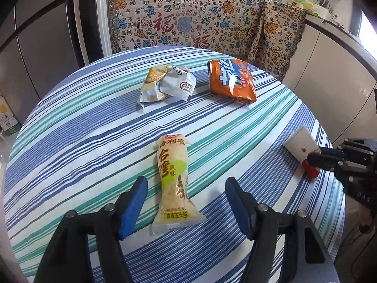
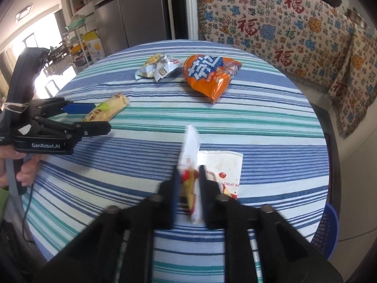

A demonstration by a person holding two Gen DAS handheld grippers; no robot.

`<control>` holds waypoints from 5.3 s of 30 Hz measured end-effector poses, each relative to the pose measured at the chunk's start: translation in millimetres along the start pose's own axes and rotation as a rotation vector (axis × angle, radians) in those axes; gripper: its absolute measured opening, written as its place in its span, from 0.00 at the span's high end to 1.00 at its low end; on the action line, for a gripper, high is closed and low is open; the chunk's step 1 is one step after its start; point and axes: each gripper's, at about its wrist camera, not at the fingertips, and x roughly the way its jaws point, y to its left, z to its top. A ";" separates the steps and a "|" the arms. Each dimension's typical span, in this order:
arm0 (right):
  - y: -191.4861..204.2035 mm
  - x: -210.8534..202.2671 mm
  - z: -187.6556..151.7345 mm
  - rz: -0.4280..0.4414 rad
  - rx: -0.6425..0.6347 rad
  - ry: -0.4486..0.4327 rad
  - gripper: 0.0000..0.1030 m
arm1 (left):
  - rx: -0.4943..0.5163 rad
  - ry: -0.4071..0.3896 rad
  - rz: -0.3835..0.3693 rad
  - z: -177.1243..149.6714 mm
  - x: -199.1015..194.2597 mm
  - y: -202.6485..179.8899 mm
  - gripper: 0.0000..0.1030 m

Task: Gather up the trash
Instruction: 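Grasp the yellow-green bread bag with the left tool while the right grasps the white paper cup, then carry bread bag and paper cup over the wastebasket and open both tools, then return both open tools to the table above the last two wrappers, then grasp the silver-gold wrapper with the left tool while the right grasps the orange bag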

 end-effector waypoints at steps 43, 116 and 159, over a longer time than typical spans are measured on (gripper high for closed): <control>-269.3 -150.2 -95.2 -0.204 0.588 -0.107 0.94 | 0.244 0.021 -0.428 68.5 22.5 -316.9 0.87; -61.0 -19.1 -10.0 -0.105 0.167 -0.068 0.09 | -0.039 -0.008 0.110 -22.1 25.6 -59.3 0.26; -42.3 36.6 -2.7 -0.123 0.101 0.047 0.00 | -0.040 -0.001 0.129 46.8 61.2 25.1 0.66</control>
